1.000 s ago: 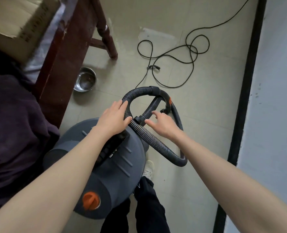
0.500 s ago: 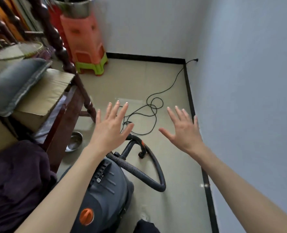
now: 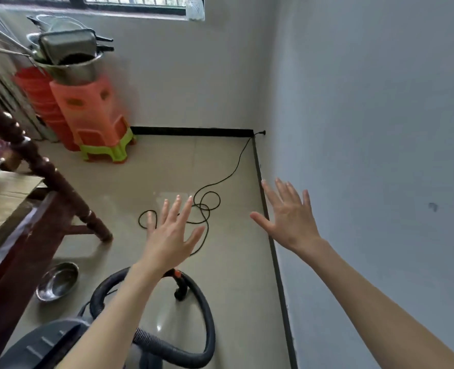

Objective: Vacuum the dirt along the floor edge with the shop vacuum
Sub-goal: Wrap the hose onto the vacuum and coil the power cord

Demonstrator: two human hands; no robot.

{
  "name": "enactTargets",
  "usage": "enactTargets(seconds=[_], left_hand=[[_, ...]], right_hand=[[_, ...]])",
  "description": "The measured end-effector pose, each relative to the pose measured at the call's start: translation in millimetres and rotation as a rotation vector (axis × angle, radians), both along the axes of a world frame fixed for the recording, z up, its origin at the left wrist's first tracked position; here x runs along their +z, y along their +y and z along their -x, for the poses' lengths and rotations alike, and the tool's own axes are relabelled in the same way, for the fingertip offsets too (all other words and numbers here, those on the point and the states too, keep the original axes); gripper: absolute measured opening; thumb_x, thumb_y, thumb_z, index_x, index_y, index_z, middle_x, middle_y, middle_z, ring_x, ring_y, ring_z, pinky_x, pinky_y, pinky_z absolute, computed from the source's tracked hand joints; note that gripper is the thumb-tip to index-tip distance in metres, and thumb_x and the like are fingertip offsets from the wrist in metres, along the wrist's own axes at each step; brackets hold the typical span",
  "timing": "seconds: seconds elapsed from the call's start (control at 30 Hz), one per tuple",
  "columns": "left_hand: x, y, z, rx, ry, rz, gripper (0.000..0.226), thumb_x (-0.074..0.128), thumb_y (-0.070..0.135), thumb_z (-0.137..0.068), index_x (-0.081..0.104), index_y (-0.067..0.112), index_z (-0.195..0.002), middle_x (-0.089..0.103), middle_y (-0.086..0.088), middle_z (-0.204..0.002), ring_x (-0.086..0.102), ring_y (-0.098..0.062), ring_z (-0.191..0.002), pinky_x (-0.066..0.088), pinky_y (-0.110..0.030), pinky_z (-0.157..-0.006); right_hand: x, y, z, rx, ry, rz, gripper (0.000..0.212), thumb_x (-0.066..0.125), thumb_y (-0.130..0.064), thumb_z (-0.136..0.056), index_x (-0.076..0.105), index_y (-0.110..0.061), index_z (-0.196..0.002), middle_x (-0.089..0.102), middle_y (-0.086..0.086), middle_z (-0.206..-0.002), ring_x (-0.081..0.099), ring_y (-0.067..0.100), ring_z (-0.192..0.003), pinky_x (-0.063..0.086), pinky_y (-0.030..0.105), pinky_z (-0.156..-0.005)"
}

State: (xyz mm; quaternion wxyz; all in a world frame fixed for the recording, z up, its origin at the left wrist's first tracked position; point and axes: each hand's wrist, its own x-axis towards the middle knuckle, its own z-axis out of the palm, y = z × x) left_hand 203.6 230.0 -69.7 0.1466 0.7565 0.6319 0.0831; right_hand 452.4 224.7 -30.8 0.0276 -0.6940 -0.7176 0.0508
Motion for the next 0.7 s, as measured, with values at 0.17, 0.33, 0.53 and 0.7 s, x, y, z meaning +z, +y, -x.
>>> enactTargets(seconds=[0.17,0.33,0.53,0.7], left_hand=[[12,56,-74,-0.021,-0.02,-0.017,0.07,0.028,0.057,-0.095,-0.008,0.033,-0.15,-0.01,0.006,-0.159,-0.015,-0.016,-0.145,-0.013,-0.045,-0.115],[5,128,-104,0.006,-0.019,-0.011,0.069,0.026,0.057,-0.095,-0.006,0.032,-0.151,-0.007,0.006,-0.16,-0.015,-0.017,-0.146,-0.01,-0.047,-0.117],[-27,246,-129,0.032,0.01,0.1,0.067,0.028,0.053,-0.097,-0.004,0.031,-0.151,-0.005,0.005,-0.16,-0.012,-0.018,-0.146,-0.007,-0.047,-0.117],[-44,388,-134,0.056,0.01,0.155,0.066,0.03,0.051,-0.098,-0.002,0.03,-0.152,-0.004,0.003,-0.16,-0.011,-0.019,-0.147,-0.007,-0.047,-0.116]], right_hand=[[2,56,-66,0.002,-0.031,0.065,0.078,0.03,-0.064,-0.094,-0.004,-0.03,-0.154,-0.003,0.004,-0.164,-0.002,0.023,-0.15,-0.004,0.049,-0.118],[-12,134,-97,0.004,-0.014,0.085,0.075,0.031,-0.062,-0.096,-0.003,-0.029,-0.155,-0.002,0.004,-0.164,-0.002,0.023,-0.15,-0.005,0.048,-0.118],[-40,269,-117,0.012,-0.02,0.126,0.073,0.031,-0.059,-0.097,-0.002,-0.029,-0.155,0.0,0.005,-0.163,-0.001,0.023,-0.15,-0.005,0.048,-0.118],[-57,421,-136,0.004,-0.093,0.162,0.07,0.03,-0.057,-0.098,0.0,-0.028,-0.155,0.001,0.006,-0.163,-0.002,0.024,-0.15,-0.007,0.049,-0.118]])
